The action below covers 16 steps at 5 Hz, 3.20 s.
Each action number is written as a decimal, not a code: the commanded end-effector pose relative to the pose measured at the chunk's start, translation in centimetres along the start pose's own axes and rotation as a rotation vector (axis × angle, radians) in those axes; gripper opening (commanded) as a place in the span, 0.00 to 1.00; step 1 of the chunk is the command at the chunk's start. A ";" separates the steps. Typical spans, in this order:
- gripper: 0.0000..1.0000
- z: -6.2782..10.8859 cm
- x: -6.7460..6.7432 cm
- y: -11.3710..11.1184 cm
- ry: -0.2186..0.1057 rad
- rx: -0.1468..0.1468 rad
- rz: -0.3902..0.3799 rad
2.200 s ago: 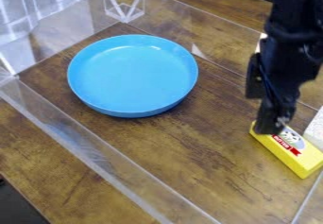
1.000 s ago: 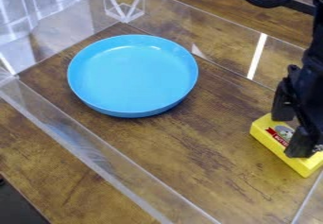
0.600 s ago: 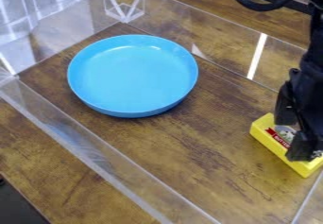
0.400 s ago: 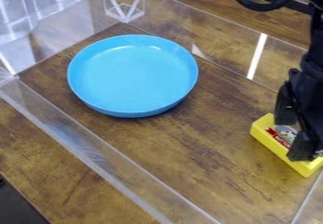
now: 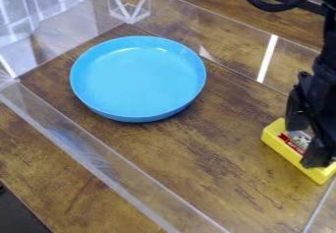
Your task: Put the yellow block in the blue tray
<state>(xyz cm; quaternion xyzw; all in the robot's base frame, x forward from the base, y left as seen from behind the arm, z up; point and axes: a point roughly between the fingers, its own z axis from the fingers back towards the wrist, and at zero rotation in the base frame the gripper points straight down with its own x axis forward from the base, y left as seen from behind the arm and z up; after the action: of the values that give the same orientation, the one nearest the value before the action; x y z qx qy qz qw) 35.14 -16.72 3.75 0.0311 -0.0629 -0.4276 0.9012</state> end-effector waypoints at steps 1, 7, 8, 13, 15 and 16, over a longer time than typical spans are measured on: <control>1.00 -0.2 -0.7 -2.1 0.034 -0.014 -0.055; 1.00 -5.1 -0.9 -2.5 0.107 -0.014 -0.108; 1.00 -5.8 -1.1 -2.4 0.118 -0.015 -0.134; 1.00 -7.1 -1.8 -1.8 0.203 -0.016 0.016; 1.00 -7.9 -1.1 0.2 0.228 -0.015 -0.014; 1.00 -8.1 -1.6 0.3 0.242 -0.013 -0.038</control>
<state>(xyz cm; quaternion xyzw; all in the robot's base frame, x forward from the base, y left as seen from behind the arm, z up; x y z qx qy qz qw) 37.13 -17.83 2.18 0.0684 -0.0346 -0.4339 0.8977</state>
